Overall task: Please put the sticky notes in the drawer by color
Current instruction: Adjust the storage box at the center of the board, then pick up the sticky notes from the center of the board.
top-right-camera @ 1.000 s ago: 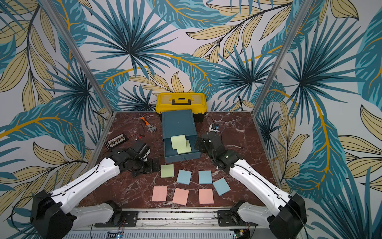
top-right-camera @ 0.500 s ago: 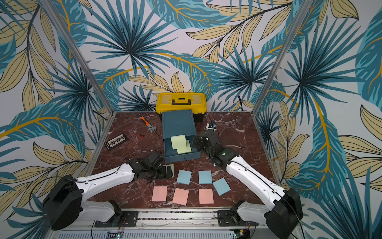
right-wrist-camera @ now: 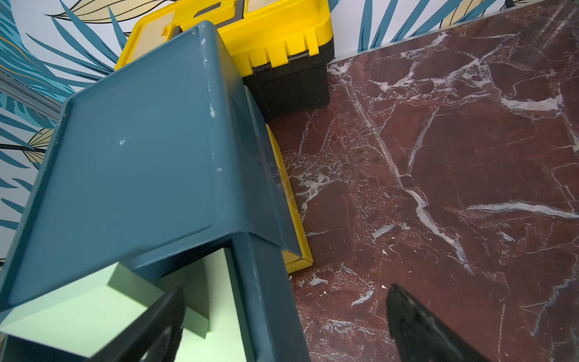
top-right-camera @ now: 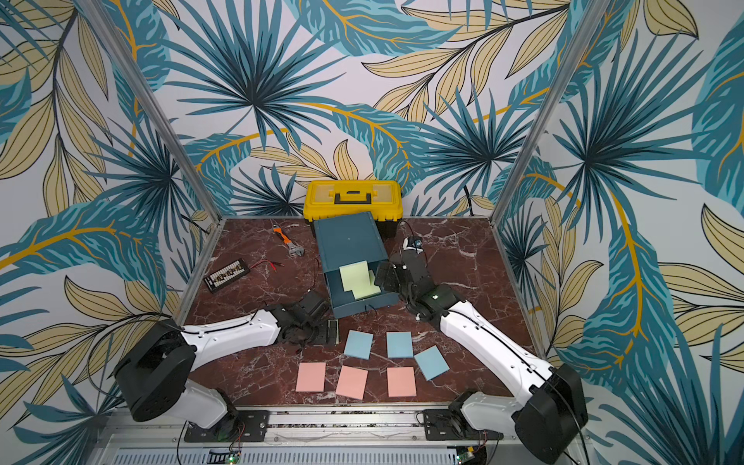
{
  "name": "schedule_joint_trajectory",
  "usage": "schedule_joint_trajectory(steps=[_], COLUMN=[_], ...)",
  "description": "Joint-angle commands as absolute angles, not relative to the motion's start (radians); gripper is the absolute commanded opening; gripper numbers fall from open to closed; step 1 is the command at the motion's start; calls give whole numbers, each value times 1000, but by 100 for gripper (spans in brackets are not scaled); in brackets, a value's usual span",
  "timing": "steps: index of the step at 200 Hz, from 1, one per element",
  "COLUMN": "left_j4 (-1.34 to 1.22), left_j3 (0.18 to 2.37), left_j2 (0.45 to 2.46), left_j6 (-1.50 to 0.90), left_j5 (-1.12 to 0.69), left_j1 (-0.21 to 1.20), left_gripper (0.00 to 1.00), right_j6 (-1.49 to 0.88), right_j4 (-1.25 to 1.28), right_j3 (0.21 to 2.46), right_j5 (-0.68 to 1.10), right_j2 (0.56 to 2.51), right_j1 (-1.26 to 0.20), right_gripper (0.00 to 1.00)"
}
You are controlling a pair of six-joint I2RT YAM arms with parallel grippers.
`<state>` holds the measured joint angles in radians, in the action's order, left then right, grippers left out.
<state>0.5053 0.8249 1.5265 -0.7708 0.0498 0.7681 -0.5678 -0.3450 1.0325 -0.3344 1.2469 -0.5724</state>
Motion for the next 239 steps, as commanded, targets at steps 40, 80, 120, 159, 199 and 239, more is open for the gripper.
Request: schedule_joint_trajectory(steps=[40,80,120,159,199,239], left_j4=[476,514,580,614,645,650], left_j3=[851,904,955,969,974,958], left_j2=[1547,1599,1669,1702,1723,1714], left_j6=[-790,-781,-790,-808,-822,-825], left_j5=[33,50,102,117,120,113], left_j1=[776,782,783,783,784,784], left_gripper=[100,100,100,100,96,86], right_j6=[-560,-555,-555,-557,-566,-575], right_j4=[-333,-337,-344,-348,-346,-342], right_j3=[1010,1010,1008,1005,999,986], right_j5=[-314,-312,-313,-314,-313,-312], right_j2=[1252,1246,1241,1240,1240,1241], right_j1=[-558,-547,-540,-535,-533,-531], right_gripper=[99,99,99,99,99,99])
